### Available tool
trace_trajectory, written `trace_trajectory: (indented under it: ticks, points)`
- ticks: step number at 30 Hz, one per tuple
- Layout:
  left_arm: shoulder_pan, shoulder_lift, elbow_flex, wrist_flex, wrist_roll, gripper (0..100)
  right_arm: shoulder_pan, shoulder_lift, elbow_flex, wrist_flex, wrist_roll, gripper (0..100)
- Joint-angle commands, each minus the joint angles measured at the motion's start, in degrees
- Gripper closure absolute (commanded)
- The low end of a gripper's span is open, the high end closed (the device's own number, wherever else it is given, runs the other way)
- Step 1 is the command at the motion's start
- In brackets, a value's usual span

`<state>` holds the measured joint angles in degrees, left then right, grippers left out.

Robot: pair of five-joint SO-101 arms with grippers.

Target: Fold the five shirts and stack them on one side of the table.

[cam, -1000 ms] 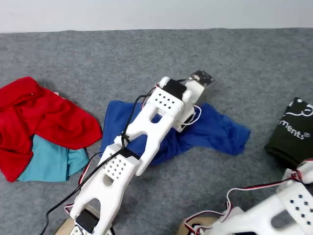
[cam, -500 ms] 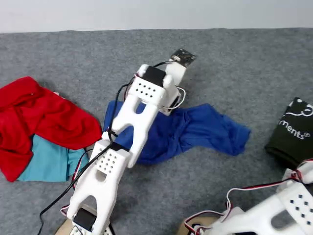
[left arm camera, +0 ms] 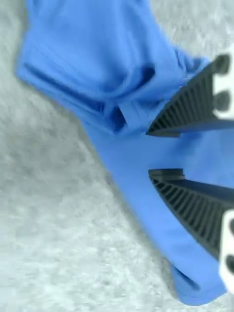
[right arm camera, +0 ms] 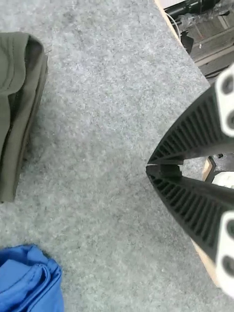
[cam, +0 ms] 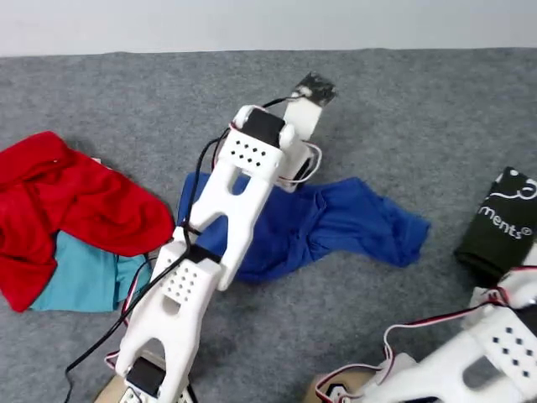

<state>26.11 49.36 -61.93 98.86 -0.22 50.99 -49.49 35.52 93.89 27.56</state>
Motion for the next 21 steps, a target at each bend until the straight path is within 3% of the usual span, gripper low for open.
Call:
trace_trajectory:
  ticks: [1, 5, 9, 21]
  points:
    - [4.9, -6.9, 0.7, 1.7, 0.3, 88, -0.8, -0.9, -0.4, -0.9, -1.9, 98.9]
    - [10.6, -6.8, 5.3, 1.6, 0.3, 88, -2.2, -0.9, -0.4, -0.9, -2.4, 98.9]
    - [11.8, -4.2, 7.8, 1.1, 0.2, 88, -2.6, -0.9, -0.4, -0.9, -2.4, 98.9]
    - [1.7, 4.7, 7.5, -0.4, 0.0, 88, -2.6, -0.8, -0.4, -0.9, -2.1, 98.9]
